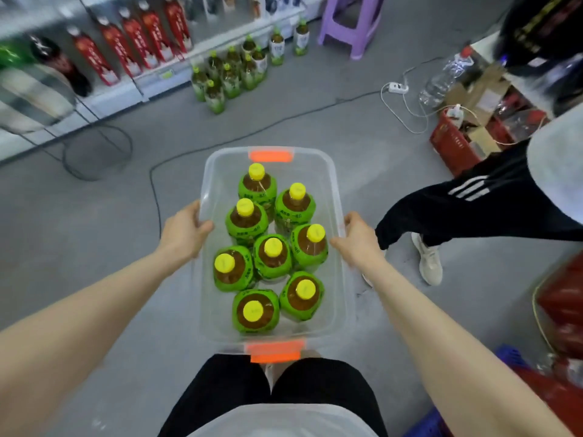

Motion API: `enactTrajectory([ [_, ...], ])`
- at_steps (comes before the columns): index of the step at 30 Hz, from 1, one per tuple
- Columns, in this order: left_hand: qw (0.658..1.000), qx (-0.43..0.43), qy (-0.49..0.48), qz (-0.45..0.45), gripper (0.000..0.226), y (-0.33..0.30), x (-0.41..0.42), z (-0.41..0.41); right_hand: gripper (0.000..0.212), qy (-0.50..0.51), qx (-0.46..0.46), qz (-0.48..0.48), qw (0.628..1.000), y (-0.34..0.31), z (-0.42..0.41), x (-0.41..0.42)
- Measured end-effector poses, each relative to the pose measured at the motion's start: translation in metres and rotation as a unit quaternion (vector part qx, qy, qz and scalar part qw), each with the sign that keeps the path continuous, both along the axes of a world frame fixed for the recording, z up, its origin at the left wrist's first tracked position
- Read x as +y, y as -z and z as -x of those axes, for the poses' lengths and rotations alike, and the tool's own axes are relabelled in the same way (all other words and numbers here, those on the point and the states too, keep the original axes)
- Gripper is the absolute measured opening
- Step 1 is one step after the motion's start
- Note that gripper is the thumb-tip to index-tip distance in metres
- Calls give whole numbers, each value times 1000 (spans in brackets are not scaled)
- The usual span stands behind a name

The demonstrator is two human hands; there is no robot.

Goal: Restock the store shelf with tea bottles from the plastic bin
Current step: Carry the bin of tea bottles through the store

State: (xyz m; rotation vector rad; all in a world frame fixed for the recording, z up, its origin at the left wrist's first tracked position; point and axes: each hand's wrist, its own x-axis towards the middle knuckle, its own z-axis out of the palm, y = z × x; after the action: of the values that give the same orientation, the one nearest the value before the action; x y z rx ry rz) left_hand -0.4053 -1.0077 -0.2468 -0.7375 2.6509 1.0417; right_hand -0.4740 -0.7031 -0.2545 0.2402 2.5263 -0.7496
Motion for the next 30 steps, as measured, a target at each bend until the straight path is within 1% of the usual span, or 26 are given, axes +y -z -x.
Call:
enactTrajectory([
  [4,1000,7,-29,2,18,-1,-19,76,29,-38,22,-1,999,-3,99,-24],
  [7,999,11,-34,0,12,0,-39,142,31,-38,31,2,999,-4,171,-45],
  [10,1000,14,-14,13,6,4,-61,218,31,-25,31,-1,999,-5,240,-65],
  [12,1000,17,16,18,6,4,-76,277,31,-11,35,-7,999,-4,285,-76],
  [16,998,19,45,25,6,6,-101,385,31,18,32,-9,999,-2,372,-92],
  [20,996,15,78,30,13,9,-111,497,28,46,20,-2,999,4,465,-96],
  [24,996,11,74,43,15,21,-111,603,30,40,14,-3,999,17,576,-95],
  [28,997,4,70,44,14,23,-104,703,31,31,10,4,999,15,689,-91],
  [30,996,7,77,43,20,21,-103,755,30,26,17,4,999,9,740,-88],
])
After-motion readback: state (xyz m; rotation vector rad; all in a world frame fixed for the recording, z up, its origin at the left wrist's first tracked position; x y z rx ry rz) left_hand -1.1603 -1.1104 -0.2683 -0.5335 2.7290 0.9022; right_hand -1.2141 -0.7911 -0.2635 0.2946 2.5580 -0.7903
